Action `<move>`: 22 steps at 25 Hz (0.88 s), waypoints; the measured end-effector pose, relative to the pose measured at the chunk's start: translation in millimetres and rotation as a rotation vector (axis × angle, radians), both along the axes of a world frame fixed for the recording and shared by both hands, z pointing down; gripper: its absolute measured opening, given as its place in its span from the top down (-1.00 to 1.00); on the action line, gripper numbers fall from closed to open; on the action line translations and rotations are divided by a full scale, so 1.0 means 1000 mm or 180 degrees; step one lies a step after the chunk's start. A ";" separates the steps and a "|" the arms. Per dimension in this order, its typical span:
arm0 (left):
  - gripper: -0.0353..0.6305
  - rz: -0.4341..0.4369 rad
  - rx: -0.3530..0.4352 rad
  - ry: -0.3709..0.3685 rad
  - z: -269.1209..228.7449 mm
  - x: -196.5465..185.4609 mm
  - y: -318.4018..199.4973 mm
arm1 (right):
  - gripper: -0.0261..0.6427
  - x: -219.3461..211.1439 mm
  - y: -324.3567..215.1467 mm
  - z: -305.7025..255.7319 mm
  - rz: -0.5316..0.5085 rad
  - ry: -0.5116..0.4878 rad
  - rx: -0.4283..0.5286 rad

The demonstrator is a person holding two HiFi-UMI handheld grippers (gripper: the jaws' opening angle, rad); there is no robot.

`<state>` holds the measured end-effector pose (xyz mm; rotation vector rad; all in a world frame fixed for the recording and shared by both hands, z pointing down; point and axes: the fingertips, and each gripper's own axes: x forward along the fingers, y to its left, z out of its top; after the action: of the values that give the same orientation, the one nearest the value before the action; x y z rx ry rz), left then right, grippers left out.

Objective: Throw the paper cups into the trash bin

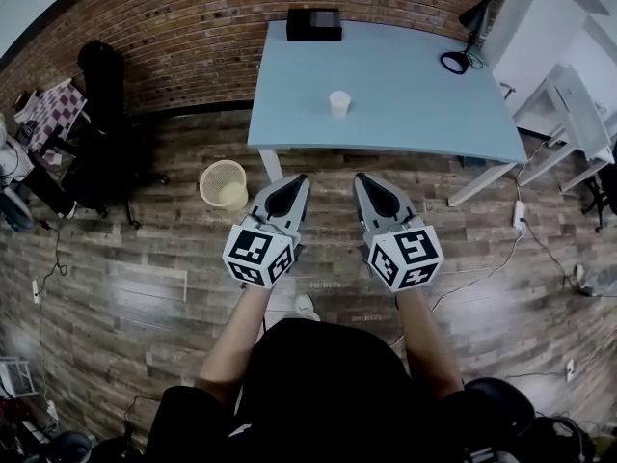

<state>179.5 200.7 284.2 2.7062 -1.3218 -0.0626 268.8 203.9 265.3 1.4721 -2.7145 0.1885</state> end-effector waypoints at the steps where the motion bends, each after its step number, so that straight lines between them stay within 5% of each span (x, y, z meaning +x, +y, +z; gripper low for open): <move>1: 0.87 0.0001 -0.0027 0.0022 0.001 -0.004 -0.005 | 0.91 -0.003 -0.005 0.001 0.0009 0.0002 -0.0006; 22: 0.87 0.0085 -0.0116 0.0127 0.019 -0.067 -0.061 | 0.91 -0.053 -0.064 0.015 0.0191 0.0104 -0.0070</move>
<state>112.7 139.9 303.1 2.6771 -1.2633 -0.0886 216.2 139.9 280.5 1.5379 -2.6363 0.1940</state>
